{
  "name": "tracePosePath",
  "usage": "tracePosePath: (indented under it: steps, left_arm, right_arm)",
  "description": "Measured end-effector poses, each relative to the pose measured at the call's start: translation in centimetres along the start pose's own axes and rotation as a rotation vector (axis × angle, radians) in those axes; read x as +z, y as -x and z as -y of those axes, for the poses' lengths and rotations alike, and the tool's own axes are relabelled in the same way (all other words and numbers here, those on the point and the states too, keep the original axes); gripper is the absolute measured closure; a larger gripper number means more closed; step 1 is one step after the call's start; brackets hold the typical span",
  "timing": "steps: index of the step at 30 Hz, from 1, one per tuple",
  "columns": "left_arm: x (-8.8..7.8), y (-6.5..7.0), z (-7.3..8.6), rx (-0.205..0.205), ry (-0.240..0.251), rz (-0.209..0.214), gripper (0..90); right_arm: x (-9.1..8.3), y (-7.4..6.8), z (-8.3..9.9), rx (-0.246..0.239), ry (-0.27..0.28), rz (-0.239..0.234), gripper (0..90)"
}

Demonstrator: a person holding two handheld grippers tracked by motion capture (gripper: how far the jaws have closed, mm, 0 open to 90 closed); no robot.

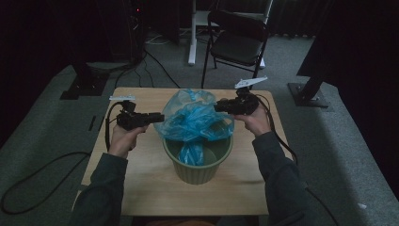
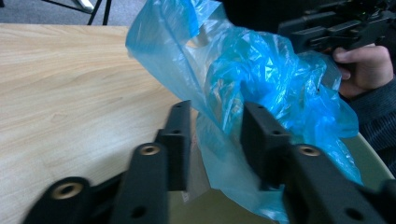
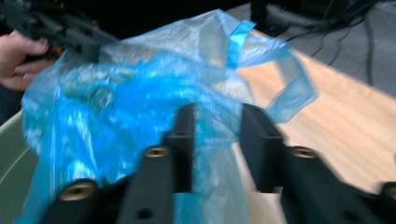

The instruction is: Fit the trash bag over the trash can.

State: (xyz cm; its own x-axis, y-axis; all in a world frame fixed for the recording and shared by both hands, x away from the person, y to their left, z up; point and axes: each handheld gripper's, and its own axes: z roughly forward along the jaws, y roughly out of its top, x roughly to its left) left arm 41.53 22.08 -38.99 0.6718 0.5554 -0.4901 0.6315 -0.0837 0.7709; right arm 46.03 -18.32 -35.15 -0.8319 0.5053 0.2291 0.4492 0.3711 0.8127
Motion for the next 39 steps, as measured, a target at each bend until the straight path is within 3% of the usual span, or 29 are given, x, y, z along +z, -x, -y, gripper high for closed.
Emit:
tracePosePath:
  steps: [2, 8, 15, 24, 25, 34, 39]
  left_arm:
    - [0.0, 0.0, 0.2, 0.002, -0.014, 0.019, 75.1]
    - [-0.2, -0.2, 1.0, -0.002, -0.028, 0.034, 89.7]
    - [-0.2, -0.6, 2.2, -0.052, -0.047, 0.055, 90.0]
    - [-0.2, -0.5, 3.6, -0.077, -0.065, 0.074, 89.9]
    - [-0.4, -0.5, 4.3, -0.091, -0.071, 0.087, 89.9]
    - [-0.5, 0.5, 5.6, -0.081, -0.094, 0.102, 88.8]
    - [-0.5, 1.8, 5.9, -0.051, -0.106, 0.095, 88.4]
  right_arm:
    - [-0.1, 0.0, 0.3, 0.008, -0.01, -0.003, 90.0]
    - [-1.1, 0.1, 1.7, 0.036, -0.033, 0.005, 90.0]
    - [-2.0, -0.2, 3.4, 0.055, -0.053, -0.003, 90.0]
    - [-3.1, -0.9, 5.1, 0.066, -0.068, -0.019, 90.0]
    - [-3.5, -1.0, 5.6, 0.07, -0.064, -0.027, 90.0]
    - [-4.3, -1.7, 6.9, 0.075, -0.056, -0.044, 90.0]
    - [-4.6, -2.5, 7.7, 0.071, -0.052, -0.044, 90.0]
